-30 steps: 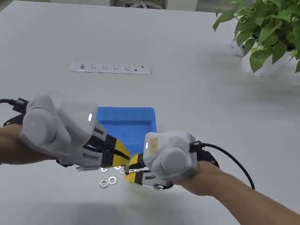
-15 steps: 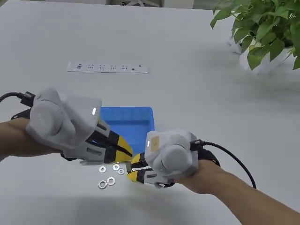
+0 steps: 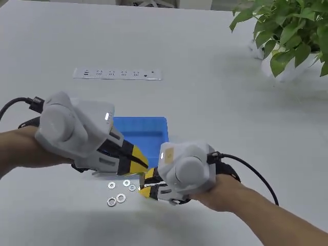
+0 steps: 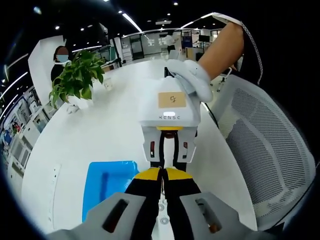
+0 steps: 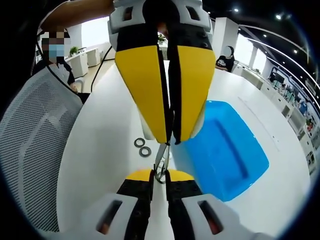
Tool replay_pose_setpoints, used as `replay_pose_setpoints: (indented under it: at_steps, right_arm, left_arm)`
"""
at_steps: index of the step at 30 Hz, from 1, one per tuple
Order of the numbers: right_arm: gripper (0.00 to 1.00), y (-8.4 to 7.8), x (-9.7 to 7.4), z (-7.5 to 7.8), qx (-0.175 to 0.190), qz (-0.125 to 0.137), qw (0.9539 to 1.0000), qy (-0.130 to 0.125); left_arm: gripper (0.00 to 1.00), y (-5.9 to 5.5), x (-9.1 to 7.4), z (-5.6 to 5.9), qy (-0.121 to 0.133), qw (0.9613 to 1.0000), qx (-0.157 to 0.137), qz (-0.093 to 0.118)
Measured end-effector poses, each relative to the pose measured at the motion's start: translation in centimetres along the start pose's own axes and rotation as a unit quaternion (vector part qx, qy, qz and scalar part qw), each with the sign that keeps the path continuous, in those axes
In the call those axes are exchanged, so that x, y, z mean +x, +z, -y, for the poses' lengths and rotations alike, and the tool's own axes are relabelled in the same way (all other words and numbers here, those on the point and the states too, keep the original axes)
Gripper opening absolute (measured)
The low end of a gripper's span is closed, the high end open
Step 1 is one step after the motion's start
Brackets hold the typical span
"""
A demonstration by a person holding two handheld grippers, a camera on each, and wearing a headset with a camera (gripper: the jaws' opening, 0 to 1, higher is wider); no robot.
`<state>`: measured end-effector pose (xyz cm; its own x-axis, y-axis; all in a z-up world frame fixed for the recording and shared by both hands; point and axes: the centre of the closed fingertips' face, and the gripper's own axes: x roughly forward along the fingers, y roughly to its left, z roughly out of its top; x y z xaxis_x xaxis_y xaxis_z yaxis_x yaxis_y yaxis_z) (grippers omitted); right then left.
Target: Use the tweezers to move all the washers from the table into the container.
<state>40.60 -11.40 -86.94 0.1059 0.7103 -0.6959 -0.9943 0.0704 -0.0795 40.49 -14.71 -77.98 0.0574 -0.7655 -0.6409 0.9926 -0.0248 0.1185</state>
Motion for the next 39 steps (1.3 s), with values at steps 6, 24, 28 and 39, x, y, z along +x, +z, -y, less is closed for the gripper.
replay_pose_setpoints:
  at_steps: [6,24,28,39]
  right_arm:
    - [0.10,0.0,0.0,0.0,0.013,-0.001,0.9999,0.001]
    - [0.10,0.5,-0.8,0.3,0.015,-0.002,0.9999,-0.006]
    - [0.10,1.2,-1.3,0.4,0.013,0.002,0.9999,-0.005]
    - [0.10,3.1,-2.8,1.0,0.003,0.001,0.9999,-0.011]
  left_arm:
    - [0.06,0.0,0.0,0.0,-0.002,1.0000,-0.001,0.001]
    - [0.05,0.6,-0.8,0.0,-0.002,1.0000,-0.004,-0.005]
    - [0.06,1.0,-1.5,-0.2,-0.002,1.0000,-0.004,-0.005]
    - [0.06,2.8,-3.3,-0.7,0.004,1.0000,0.006,-0.005]
